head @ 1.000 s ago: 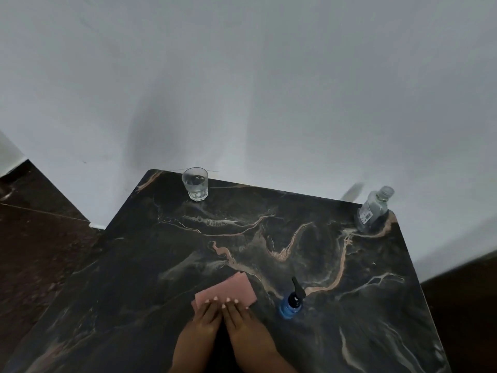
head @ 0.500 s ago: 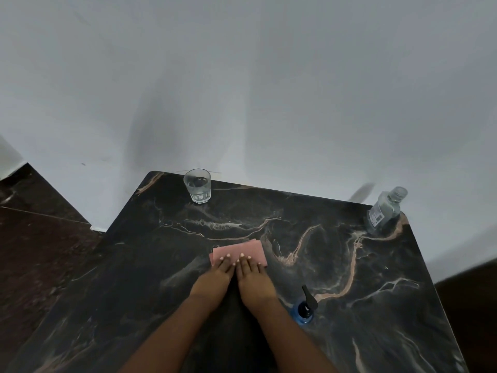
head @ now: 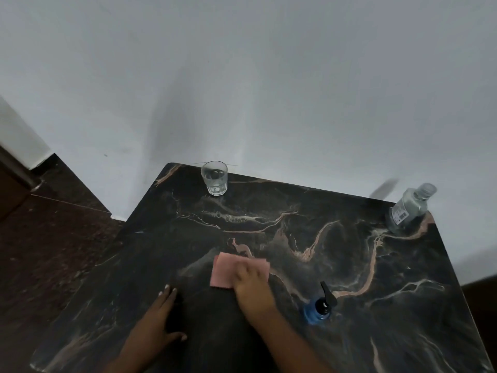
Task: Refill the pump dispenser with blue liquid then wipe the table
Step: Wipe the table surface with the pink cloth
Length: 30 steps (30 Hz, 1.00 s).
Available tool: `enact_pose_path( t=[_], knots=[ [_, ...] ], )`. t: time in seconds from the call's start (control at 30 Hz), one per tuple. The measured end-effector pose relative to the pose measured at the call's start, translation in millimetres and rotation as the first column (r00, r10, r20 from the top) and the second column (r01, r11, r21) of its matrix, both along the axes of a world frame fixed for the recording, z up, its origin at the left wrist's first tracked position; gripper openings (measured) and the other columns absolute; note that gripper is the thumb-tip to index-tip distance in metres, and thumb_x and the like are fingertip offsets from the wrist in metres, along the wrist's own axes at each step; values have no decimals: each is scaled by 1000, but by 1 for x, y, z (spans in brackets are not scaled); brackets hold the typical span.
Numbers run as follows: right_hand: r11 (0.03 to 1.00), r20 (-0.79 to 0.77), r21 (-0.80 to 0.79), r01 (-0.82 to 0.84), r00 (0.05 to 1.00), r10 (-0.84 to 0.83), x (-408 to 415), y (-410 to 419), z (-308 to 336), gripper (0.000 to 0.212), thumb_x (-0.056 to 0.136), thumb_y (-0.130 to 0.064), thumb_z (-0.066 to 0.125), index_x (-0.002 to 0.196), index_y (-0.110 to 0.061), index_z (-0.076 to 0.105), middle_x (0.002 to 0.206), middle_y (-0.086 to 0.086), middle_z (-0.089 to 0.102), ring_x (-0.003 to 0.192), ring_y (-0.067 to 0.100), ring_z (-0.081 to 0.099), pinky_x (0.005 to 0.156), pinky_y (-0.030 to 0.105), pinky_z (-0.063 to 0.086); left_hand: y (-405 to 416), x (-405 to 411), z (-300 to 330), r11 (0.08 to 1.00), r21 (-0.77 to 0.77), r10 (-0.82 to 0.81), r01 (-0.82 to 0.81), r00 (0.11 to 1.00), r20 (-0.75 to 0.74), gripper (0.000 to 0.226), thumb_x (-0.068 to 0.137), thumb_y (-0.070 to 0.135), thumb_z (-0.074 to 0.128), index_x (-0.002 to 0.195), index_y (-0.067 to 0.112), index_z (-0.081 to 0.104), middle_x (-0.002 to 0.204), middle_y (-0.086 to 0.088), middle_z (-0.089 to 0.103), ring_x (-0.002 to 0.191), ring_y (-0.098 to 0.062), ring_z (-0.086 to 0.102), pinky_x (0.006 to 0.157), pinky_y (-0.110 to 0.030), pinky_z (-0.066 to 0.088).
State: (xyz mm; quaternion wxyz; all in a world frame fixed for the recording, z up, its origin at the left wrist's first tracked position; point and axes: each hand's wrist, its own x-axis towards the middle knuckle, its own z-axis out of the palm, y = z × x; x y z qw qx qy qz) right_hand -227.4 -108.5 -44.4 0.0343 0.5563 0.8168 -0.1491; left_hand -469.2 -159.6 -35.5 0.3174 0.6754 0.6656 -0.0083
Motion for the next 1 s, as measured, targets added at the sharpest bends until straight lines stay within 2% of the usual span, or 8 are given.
enact_pose_path(
  t=[0.17, 0.3, 0.4, 0.5, 0.67, 0.77, 0.9, 1.0],
  knots=[
    [960, -163, 196, -202, 958, 235, -23, -46, -6, 29, 84, -18, 61, 112, -21, 66, 118, 2, 65, 109, 28, 57, 95, 39, 51, 3, 2, -3, 999, -28, -24, 24, 1000, -12, 107, 76, 34, 79, 155, 15, 10, 164, -5, -7, 152, -14, 2, 120, -22, 13],
    [950, -528, 93, 297, 824, -206, 6, -14, 3, 25, 96, -43, 49, 118, -37, 58, 113, -11, 63, 98, 7, 59, 89, 25, 48, 4, 4, -2, 1000, -24, -10, 9, 999, -51, 108, 74, 36, 79, 155, 18, 11, 164, -4, -6, 152, -13, 3, 120, -23, 17],
    [943, -377, 47, 329, 880, -288, 28, 9, -6, 46, 99, -21, 41, 144, -29, 36, 134, 0, 49, 115, 11, 48, 95, 30, 45, 3, 6, -1, 1000, -25, 1, -3, 998, -62, 110, 73, 35, 80, 155, 17, 10, 164, -4, -7, 152, -14, 4, 120, -24, 19],
    [926, -286, 112, 360, 904, -317, 38, 30, -14, 48, 93, -8, 49, 140, -16, 47, 140, 5, 48, 128, 21, 44, 105, 32, 38, 2, 6, 0, 1000, -23, 9, -10, 999, -42, 110, 72, 33, 81, 155, 17, 12, 164, -3, -6, 152, -13, 3, 120, -24, 18],
    [947, -153, 91, 309, 944, -294, -2, 21, -9, 55, 86, -10, 46, 141, -21, 46, 146, 5, 42, 132, 28, 37, 107, 41, 31, 3, 4, 0, 1000, -14, 9, -10, 998, -59, 109, 72, 34, 80, 156, 19, 11, 164, -2, -6, 152, -14, 2, 120, -26, 20],
    [982, -131, 98, 160, 980, -146, -43, -19, -9, 57, 77, -20, 54, 134, -18, 56, 137, 7, 54, 120, 32, 53, 96, 49, 45, 4, 3, 1, 1000, -11, 6, -7, 996, -84, 108, 72, 35, 79, 156, 22, 12, 164, 1, -7, 152, -12, 3, 120, -30, 24],
    [998, -105, 61, 16, 994, -10, -73, -63, -16, 57, 72, -42, 63, 123, -17, 67, 129, 1, 64, 109, 23, 65, 87, 40, 56, 4, 6, 5, 1000, -6, -1, 0, 992, -129, 106, 73, 37, 76, 156, 25, 10, 164, 3, -8, 152, -13, 8, 117, -36, 32],
    [987, -132, 86, 137, 983, -125, -64, -41, -17, 60, 69, -38, 72, 125, -16, 67, 130, 0, 64, 110, 21, 65, 89, 35, 55, 5, 6, 6, 1000, 0, -8, 8, 991, -131, 106, 75, 38, 75, 156, 24, 8, 164, 2, -9, 152, -13, 7, 118, -36, 30]
  ],
)
